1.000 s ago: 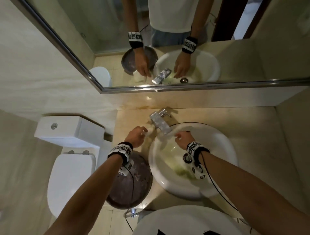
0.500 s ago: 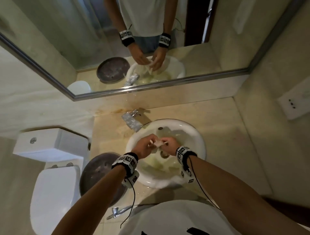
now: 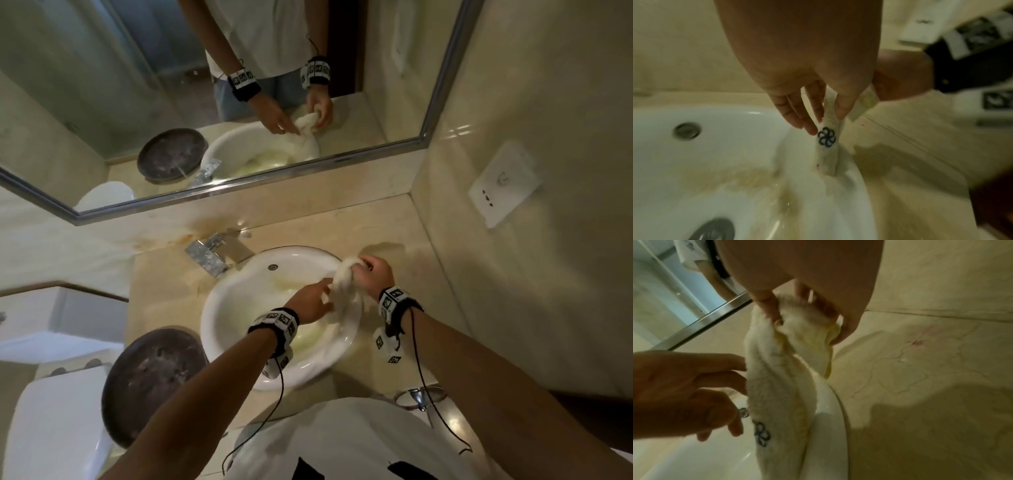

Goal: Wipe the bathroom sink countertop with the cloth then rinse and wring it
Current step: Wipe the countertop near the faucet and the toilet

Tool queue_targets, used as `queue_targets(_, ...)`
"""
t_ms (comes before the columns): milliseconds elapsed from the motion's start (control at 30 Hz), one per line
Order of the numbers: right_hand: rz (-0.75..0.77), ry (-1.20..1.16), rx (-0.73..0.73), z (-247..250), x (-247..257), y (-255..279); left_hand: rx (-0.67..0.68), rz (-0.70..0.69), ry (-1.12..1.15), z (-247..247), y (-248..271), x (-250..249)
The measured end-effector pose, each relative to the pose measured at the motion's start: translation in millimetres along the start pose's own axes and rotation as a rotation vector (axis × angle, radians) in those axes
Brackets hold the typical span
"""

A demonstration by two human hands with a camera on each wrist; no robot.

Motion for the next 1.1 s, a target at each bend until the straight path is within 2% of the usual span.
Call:
queue_targets(133,-0.104,-0.005,-0.331,48.7,-14.9,-15.4,0.136,-0.115,-0.141,-20.0,-24.0,-33.7)
queue_targets(233,-0.326,0.194,-0.430,72.3,-36.1,-19.5,0.251,-0.103,-0.220,-36.9,-35.3,-40.8)
queue_targets(333,-0.508,0.453,-0.357,78.1,-65.2,-15.4,0.336,-0.096,-0.346,-57.2,-44.8,-43.7)
queue_targets(433,-0.536,0.548,-0.237,68.8,-91.2,-11.9,0.341,-0.106,-0.495,-71.7,-54.2,-47.0)
queue_targets(533,-0.550,0.513,-0.114,52.1,-110.7,-8.5,0.321,-0.128,-0.648,-83.7,-58.3,-49.2)
queue_targets(700,-0.567,0.456,-0.099,41.4,-105.5,-15.3,0.305,-0.159,-0.805,-94.3,-66.6,-45.6)
queue_targets(833,-0.544,0.515,-0.077,45.6,-97.0,-44.6,0.311,-0.157,-0.871,-85.0,-76.7,-48.0)
queue_targets(1000,-0.540,0.554,-0.076,46.7,-82.0,-72.7,0.271,-0.157,-0.875,-66.0,-100.9,-54.1)
queue_targets(1100,-0.462,0.537,-0.091,45.6,-72.9,-88.9,0.261,-0.163,-0.876,-55.2,-115.4,-53.2)
Point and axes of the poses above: each hand's wrist, its own y-axis away from the middle knuckle, its own z-axis out of the back of the hand, x = y × z, the point moved 5 cm from there along -y, towards the middle knuckle, and after that the axes turned 9 degrees about -z, right-handed, at the moved point
